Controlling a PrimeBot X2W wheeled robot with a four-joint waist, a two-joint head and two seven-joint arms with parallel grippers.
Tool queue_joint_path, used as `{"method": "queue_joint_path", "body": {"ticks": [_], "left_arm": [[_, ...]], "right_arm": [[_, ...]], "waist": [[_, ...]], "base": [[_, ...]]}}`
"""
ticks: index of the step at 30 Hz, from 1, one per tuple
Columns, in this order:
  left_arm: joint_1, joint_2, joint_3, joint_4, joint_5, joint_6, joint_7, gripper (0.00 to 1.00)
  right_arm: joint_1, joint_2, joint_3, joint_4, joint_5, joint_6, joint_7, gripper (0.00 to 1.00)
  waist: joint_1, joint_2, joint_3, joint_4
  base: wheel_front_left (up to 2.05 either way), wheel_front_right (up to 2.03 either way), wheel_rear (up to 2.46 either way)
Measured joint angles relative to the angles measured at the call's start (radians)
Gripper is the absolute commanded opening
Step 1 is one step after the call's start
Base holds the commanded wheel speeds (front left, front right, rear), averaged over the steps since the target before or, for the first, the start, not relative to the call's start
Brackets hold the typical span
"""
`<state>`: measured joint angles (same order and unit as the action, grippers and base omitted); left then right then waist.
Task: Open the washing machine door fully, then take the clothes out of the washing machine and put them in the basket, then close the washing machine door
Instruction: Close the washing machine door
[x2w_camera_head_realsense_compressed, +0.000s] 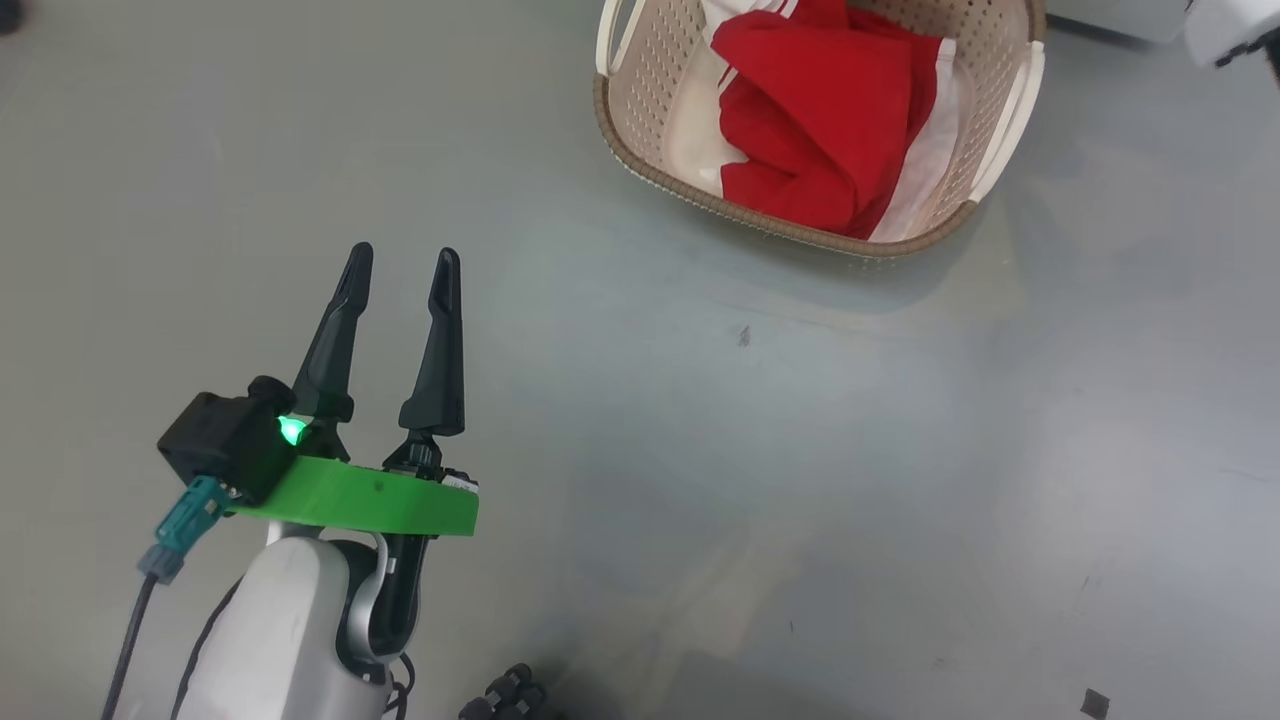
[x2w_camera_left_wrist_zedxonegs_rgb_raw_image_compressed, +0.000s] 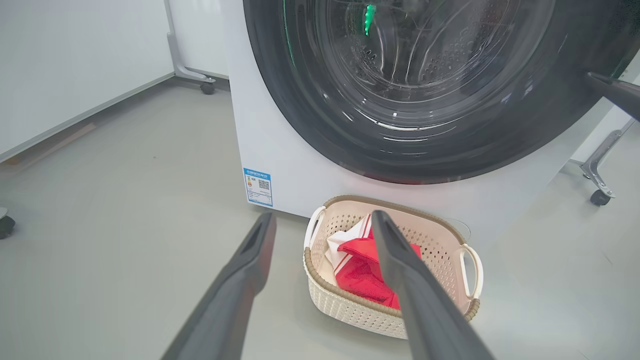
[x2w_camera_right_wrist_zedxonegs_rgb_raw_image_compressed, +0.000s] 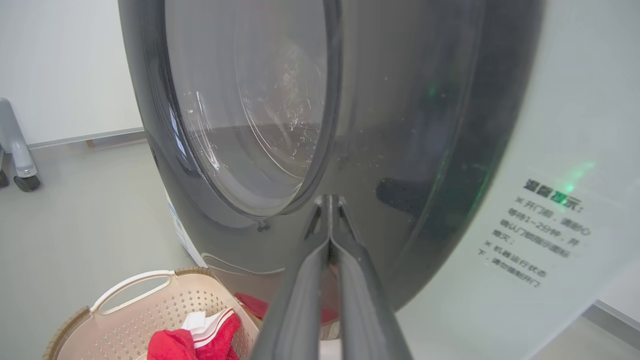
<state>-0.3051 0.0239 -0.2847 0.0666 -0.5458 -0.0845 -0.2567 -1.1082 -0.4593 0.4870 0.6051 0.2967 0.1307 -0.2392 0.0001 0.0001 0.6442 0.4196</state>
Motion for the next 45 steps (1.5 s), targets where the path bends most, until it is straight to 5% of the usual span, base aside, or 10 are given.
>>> {"method": "queue_joint_path", "body": {"ticks": [12,45], "left_arm": [[0.004,0.000,0.066,0.050,0.057,-0.003,0.000,1.00],[0.232,0.009,0.233,0.081,0.148,-0.026,0.000,1.00]], "right_arm": [[0.148,0.073,0.006,0.027,0.030,0.000,-0.014,0.00],[0.649,0.199,-0.228,-0.179,0.149,-0.064,-0.014,0.00]], "waist": [[0.0000,0.0000,-0.132,-0.071],[-0.0001,0.0000,-0.502,-0.404]], "base": [[0.00,0.00,0.00],[0.00,0.00,0.00]]}}
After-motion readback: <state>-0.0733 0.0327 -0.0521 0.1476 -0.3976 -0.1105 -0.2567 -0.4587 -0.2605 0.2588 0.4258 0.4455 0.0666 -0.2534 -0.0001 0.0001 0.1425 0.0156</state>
